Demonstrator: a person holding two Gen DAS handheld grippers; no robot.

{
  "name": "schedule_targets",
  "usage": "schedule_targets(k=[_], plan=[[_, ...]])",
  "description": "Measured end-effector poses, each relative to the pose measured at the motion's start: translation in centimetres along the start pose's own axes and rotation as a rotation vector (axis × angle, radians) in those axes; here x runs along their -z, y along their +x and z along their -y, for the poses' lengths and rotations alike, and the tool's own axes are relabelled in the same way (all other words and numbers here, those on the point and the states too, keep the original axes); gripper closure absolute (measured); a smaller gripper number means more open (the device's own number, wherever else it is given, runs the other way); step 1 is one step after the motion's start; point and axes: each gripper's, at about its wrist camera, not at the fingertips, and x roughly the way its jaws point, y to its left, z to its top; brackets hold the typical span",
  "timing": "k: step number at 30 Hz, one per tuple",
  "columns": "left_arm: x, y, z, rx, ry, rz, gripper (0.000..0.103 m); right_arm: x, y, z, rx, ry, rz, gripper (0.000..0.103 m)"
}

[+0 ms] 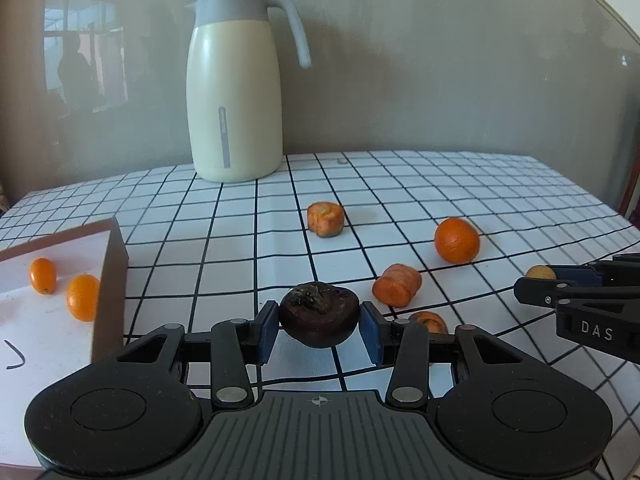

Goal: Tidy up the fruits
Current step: 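Carry the dark fruit in the left gripper and the brown fruit in the right gripper over the tray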

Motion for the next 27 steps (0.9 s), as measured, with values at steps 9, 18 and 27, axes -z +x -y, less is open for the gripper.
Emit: schedule_targets(k=[9, 18, 27], plan=[[0.5, -6.0, -2.1, -0.018, 0.018, 0.072, 0.059, -0.9, -4.1, -1.1, -0.029, -0.004, 0.064, 0.084], [2.1, -11.5, -6.5, -0.101, 0.007, 0.113, 0.059, -1.5, -6.7, -5.2, -0.115, -0.056, 0.106, 0.084], [4.5, -16.6, -12.1, -0.200, -0.092, 0.157, 0.059, -2.2, -7.4, -10.3, -0.206, -0.152, 0.114, 0.084]])
